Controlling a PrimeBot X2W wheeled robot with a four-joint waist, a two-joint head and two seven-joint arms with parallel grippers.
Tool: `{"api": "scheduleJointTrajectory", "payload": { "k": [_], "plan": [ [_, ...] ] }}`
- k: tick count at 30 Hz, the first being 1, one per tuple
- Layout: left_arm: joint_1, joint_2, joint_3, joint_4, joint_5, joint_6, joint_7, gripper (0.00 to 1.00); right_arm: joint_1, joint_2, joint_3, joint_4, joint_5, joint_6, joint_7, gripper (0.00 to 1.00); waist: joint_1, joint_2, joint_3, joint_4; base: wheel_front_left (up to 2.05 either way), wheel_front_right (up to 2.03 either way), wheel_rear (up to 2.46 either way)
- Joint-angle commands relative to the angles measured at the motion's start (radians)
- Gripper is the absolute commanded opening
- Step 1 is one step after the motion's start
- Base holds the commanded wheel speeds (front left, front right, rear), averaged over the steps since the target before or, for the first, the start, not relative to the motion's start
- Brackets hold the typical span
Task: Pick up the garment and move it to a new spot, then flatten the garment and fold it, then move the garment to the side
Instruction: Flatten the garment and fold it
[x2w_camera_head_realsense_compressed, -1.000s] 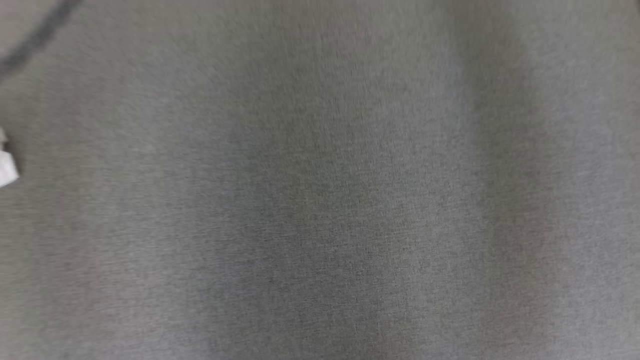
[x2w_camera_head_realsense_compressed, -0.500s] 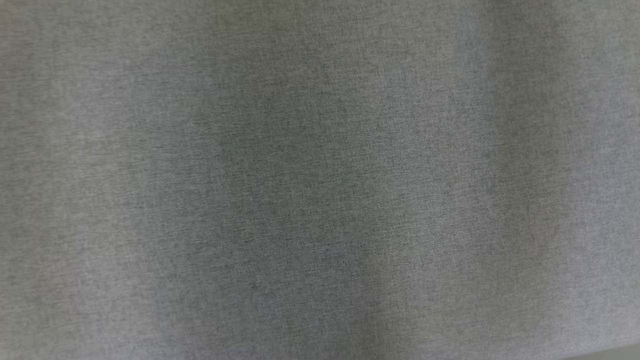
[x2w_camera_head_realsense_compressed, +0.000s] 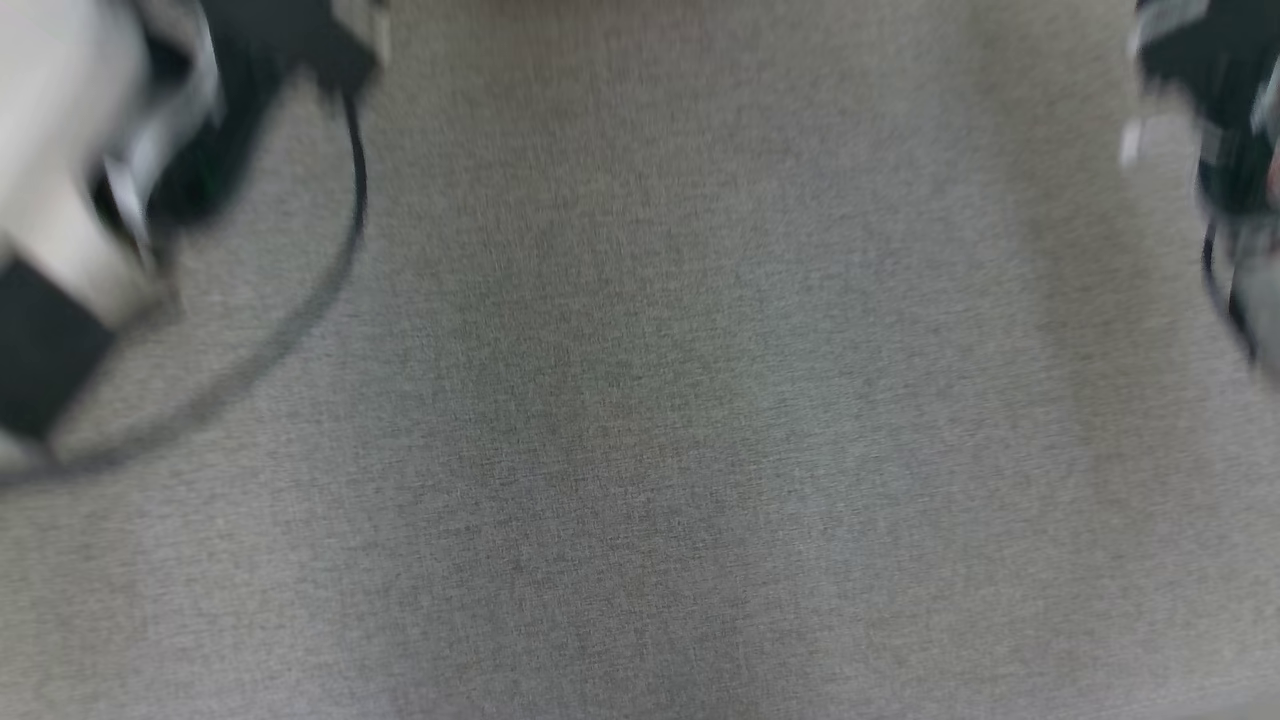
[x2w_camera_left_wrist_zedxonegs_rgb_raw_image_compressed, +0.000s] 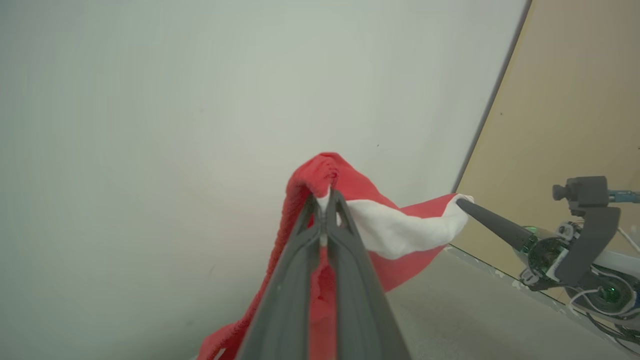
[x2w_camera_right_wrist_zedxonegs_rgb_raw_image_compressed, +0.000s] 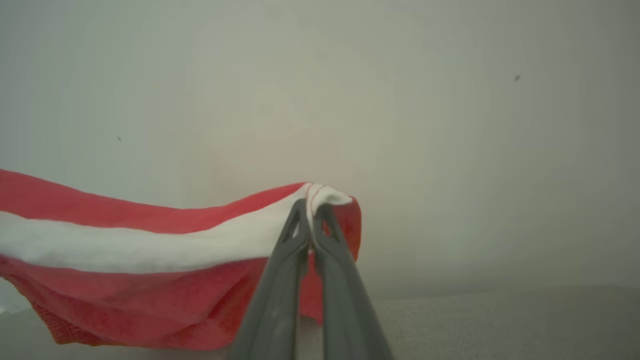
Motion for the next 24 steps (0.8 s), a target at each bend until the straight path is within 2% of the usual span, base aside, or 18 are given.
{"api": "scheduleJointTrajectory", "payload": {
  "k": [1,5,10,16,22,24],
  "plan": [
    [0.062,0.0,0.014,-0.016,0.015,0.002,-0.003,0.0,0.05,-0.015,-0.006,-0.014,0.009,-0.002,-0.007,0.0,0.0003,0.0001,-0.052,0.006,0.0,0.0,0.0],
    [0.336,-0.003,0.107,-0.118,0.102,0.015,-0.003,0.0,0.29,-0.039,-0.073,-0.113,0.018,-0.002,-0.008,0.0,0.0003,0.0001,-0.107,0.016,0.0,0.0,0.0],
    [0.662,-0.044,0.181,-0.203,0.195,0.021,-0.003,0.0,0.574,-0.007,-0.174,-0.199,-0.036,-0.002,-0.009,0.0,0.0003,0.0001,-0.167,0.024,0.0,0.0,0.0],
    [0.945,-0.1,0.245,-0.178,0.32,0.011,-0.003,0.0,0.825,0.051,-0.261,-0.235,-0.125,-0.002,-0.007,0.0,0.0003,0.0001,-0.239,0.027,0.0,0.0,0.0],
    [1.138,-0.143,0.299,-0.134,0.42,0.003,-0.003,0.0,1.011,0.103,-0.327,-0.267,-0.178,-0.002,0.015,0.0,0.0003,0.0001,-0.3,0.028,0.0,0.0,0.0],
    [1.197,-0.141,0.322,-0.123,0.459,0.001,-0.003,0.0,1.074,0.114,-0.35,-0.28,-0.198,-0.002,0.03,0.0,0.0003,0.0001,-0.324,0.03,0.0,0.0,0.0]
  ]
}}
